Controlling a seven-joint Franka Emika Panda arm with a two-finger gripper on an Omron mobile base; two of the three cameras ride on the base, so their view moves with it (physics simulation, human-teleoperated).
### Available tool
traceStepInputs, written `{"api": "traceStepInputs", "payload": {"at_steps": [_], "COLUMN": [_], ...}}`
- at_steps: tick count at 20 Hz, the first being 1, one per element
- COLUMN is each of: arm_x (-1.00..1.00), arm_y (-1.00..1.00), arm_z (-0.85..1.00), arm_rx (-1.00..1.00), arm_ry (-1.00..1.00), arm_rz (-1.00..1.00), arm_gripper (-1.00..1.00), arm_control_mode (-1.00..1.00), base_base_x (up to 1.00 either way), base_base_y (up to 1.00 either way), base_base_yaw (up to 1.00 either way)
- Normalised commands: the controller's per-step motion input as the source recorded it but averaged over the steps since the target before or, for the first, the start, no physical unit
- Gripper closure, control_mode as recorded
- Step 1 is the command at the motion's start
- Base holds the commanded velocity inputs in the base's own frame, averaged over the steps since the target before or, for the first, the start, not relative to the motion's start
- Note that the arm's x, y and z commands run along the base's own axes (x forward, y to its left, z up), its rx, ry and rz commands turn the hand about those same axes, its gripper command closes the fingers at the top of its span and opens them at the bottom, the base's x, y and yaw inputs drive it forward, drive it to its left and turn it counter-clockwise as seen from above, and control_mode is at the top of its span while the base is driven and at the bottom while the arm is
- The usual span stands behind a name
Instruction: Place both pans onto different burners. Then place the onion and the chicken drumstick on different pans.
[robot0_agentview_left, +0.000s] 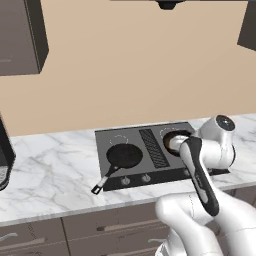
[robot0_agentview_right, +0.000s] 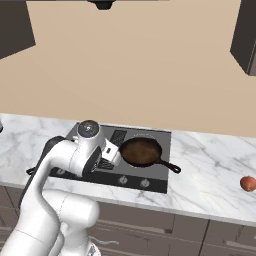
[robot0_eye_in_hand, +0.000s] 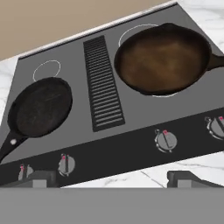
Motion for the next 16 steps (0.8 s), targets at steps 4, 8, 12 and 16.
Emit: {"api": "traceStepInputs", "payload": {"at_steps": [4, 8, 12, 16], "arm_x": [-0.08, -0.16, -0.26, -0.28], "arm_y": [-0.62, -0.64, -0.72, -0.77], "arm_z": [0.51, 0.47, 0.27, 0.01], "arm_rx": [-0.01, -0.01, -0.01, -0.07], "arm_ry": [0.09, 0.14, 0.15, 0.08], "arm_rz": [0.00, 0.00, 0.00, 0.00], "arm_gripper": [-1.00, -1.00, -1.00, -1.00], "arm_control_mode": [-1.00, -1.00, -1.00, -1.00], "base_base_x": [0.00, 0.00, 0.00, 0.00], "base_base_y": [0.00, 0.00, 0.00, 0.00], "base_base_yaw": [0.00, 0.00, 0.00, 0.00]}}
